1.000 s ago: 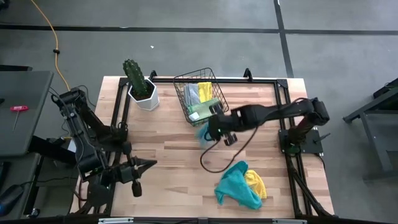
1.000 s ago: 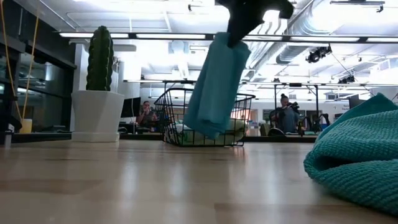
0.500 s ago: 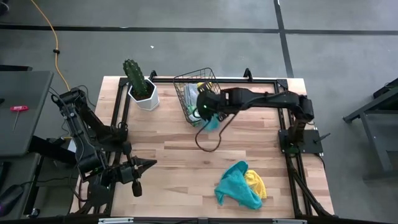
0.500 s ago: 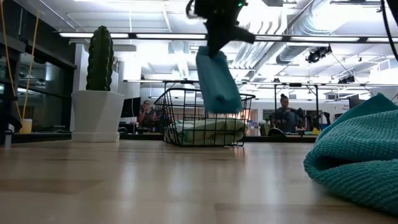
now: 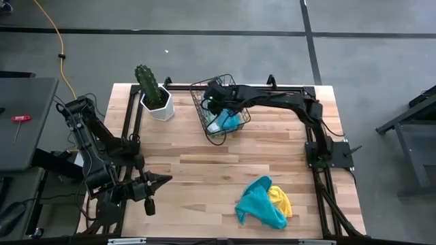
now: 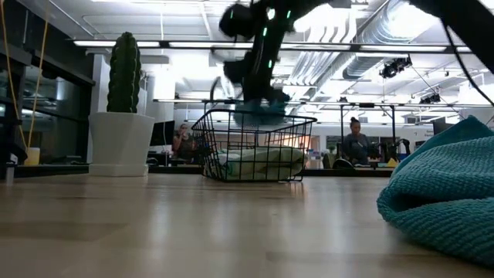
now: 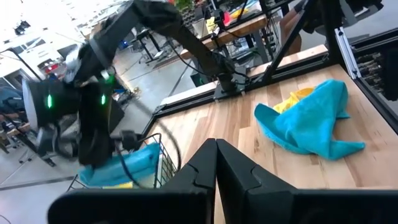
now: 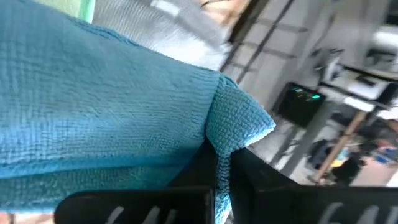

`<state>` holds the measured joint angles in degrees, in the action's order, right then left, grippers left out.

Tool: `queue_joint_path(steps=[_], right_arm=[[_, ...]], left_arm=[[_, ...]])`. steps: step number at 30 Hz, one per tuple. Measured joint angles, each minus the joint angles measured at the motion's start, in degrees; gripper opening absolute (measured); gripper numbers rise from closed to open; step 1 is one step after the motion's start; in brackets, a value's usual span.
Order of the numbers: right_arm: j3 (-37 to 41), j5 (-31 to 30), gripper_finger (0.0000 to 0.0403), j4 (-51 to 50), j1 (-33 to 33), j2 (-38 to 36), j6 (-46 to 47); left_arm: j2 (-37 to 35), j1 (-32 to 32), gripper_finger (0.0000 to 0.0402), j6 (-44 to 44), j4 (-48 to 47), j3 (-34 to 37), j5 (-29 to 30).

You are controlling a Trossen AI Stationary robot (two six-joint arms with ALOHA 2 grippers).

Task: Fold microfiber towels
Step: Put the left blue microfiber cloth into the black wire basket, then fold the blue microfiber cloth

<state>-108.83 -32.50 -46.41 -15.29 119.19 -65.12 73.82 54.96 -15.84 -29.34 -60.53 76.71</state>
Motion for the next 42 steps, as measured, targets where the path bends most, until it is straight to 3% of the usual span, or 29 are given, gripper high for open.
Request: queue_joint_path(steps=[9,21,28,34,38,42], right_arm=[[0.10,-1.02,0.0000,2.92,-4.78,9.73,-2.41],[0.10,-7.07,0.0034,5.73,-5.20,10.94,-1.81],[0.10,-11.42,0.0112,5.66,-4.57,10.94,-0.16],[-2.94,-19.77,0.0201,4.83,-1.77,10.96,-6.26],[-10.30,-20.07,0.0227,-0.29,0.18,10.96,-1.48],[-21.10,-17.85,0.0226,-10.58,1.43,10.96,11.19]], left_arm=[[0.00,0.00,0.0000,0.00,-1.36,-0.02,-0.23],[0.00,0.00,0.0000,-0.50,-1.32,-0.04,-0.72],[0.00,0.00,0.0000,-0.52,-1.32,-0.04,-2.87],[0.00,-0.02,0.0000,-0.50,-1.30,-0.04,-2.85],[0.00,-0.02,0.0000,-0.68,-1.30,-0.04,-2.85],[0.00,-0.09,0.0000,-0.72,-1.29,-0.04,-2.83]])
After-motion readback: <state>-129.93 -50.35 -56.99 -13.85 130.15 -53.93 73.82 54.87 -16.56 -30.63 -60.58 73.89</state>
